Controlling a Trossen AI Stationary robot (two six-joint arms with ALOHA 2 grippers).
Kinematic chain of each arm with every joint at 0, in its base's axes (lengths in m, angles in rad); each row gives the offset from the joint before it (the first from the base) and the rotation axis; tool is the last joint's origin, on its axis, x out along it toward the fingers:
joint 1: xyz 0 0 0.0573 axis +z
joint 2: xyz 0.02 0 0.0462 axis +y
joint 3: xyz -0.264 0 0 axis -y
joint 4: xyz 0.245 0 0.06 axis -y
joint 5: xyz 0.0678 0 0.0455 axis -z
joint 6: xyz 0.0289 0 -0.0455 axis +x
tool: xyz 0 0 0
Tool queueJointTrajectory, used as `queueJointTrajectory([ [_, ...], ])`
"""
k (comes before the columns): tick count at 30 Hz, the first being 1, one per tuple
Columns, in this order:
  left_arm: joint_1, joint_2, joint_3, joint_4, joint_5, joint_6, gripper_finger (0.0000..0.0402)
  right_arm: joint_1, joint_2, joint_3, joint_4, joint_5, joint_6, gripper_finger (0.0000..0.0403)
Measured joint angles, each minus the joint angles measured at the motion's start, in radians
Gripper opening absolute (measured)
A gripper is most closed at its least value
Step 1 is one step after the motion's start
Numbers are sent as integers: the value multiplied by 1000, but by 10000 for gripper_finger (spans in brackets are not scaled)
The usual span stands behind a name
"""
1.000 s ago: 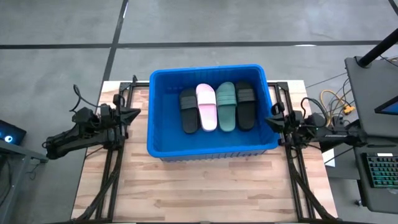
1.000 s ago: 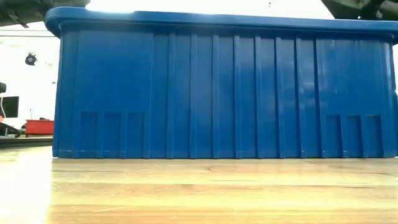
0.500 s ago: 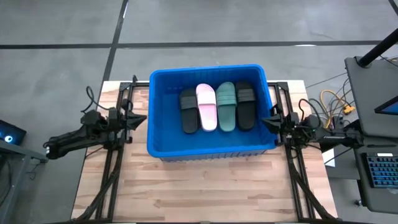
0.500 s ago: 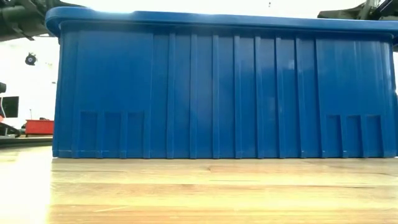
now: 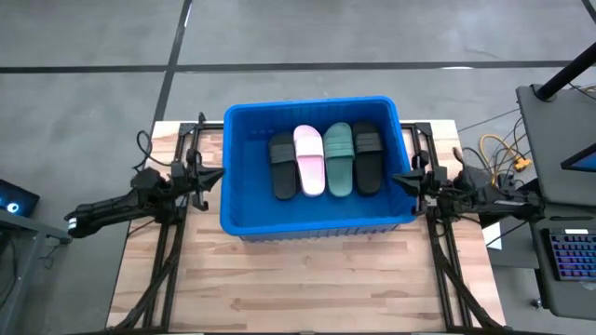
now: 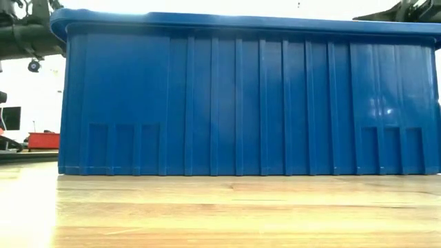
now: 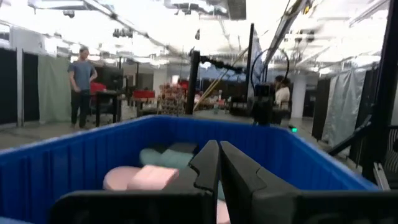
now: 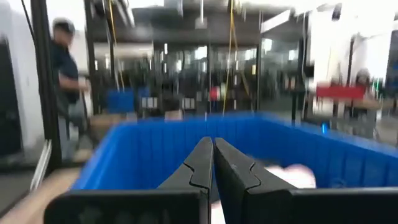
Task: Pick and place slides into bin
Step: Return to Home Position
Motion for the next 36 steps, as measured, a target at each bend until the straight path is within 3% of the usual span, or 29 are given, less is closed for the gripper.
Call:
queueJointTrajectory([
  [3,0,-3,-45,69,6,0,0,0,1,40,-115,-12,25,8],
  [10,0,5,-78,93,28,-24,0,0,0,19,-80,-62,50,8],
  [18,0,0,-79,96,28,-26,0,0,1,-153,286,-75,97,9],
  [32,0,1,-80,91,29,-25,0,0,10,-150,273,-76,142,9],
  [36,0,1,-80,91,29,-25,0,1,10,-152,261,-74,67,9],
])
